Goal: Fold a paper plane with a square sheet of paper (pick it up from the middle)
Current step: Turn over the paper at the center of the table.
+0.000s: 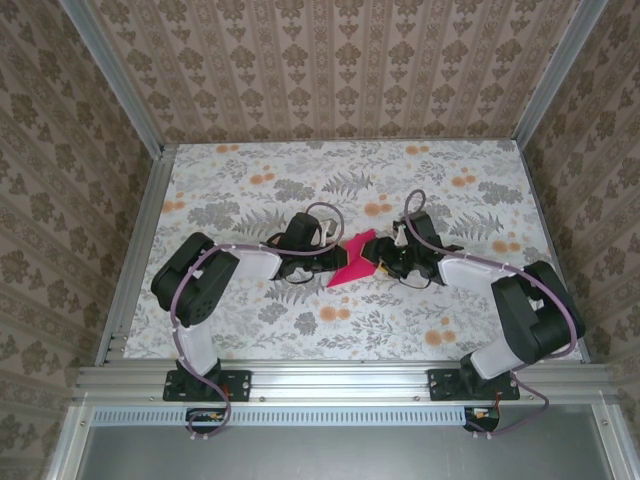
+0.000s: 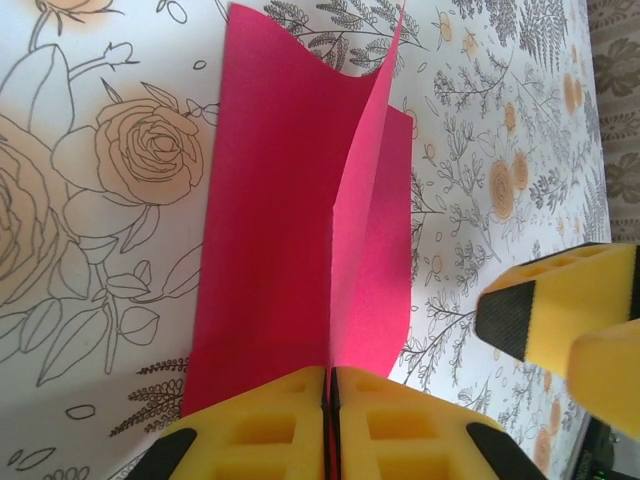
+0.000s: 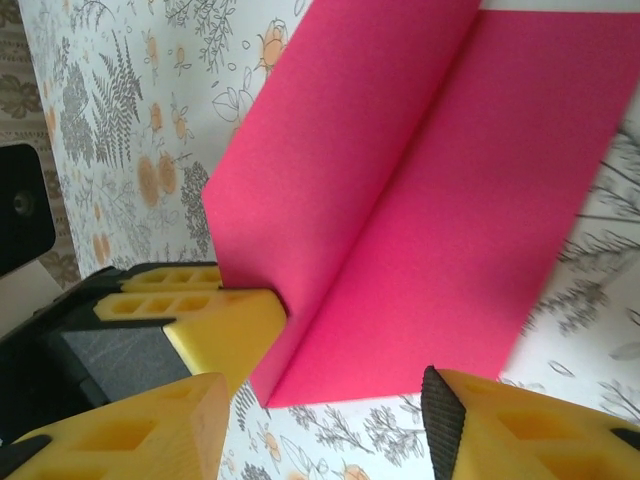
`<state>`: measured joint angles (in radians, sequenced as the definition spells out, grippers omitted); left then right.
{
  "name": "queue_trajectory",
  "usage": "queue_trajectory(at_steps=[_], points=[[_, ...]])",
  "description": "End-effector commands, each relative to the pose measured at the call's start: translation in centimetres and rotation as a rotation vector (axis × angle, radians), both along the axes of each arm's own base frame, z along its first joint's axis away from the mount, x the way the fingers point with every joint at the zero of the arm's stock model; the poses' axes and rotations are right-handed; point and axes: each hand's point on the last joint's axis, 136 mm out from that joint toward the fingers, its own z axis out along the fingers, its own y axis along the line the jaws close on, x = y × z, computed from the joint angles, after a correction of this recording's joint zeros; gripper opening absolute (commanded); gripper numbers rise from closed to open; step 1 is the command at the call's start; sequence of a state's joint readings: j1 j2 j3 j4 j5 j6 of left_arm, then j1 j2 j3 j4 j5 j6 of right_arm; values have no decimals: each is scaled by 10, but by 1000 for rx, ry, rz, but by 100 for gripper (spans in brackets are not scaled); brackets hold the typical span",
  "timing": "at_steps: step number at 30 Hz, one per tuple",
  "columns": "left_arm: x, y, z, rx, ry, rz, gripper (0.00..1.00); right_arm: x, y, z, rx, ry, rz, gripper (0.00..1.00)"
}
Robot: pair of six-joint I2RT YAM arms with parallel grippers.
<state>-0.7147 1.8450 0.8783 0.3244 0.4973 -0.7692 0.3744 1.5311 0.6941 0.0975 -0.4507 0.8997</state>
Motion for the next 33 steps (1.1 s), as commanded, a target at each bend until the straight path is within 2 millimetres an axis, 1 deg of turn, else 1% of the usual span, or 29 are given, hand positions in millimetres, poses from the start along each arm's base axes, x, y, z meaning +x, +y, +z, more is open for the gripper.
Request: queue_trajectory(at_steps=[1, 6, 11, 14, 22, 27, 33], points=[[5, -6, 12, -35, 45, 15, 11, 14, 15, 7, 20, -34, 34, 53], [6, -5, 9, -36, 76, 26, 11, 24, 24, -2, 3, -9, 38, 49], [6, -6, 7, -42, 90, 23, 11, 27, 23, -15, -27, 29, 23, 48], [5, -7, 5, -45, 96, 14, 12, 29, 23, -17, -31, 34, 18, 47], [-2, -7, -2, -37, 110, -13, 13, 27, 18, -24, -34, 47, -13, 49], [-5, -6, -5, -34, 123, -21, 12, 30, 18, -20, 22, 16, -39, 51], [-7, -7, -11, -24, 150, -22, 11, 28, 12, -28, -13, 35, -59, 50]])
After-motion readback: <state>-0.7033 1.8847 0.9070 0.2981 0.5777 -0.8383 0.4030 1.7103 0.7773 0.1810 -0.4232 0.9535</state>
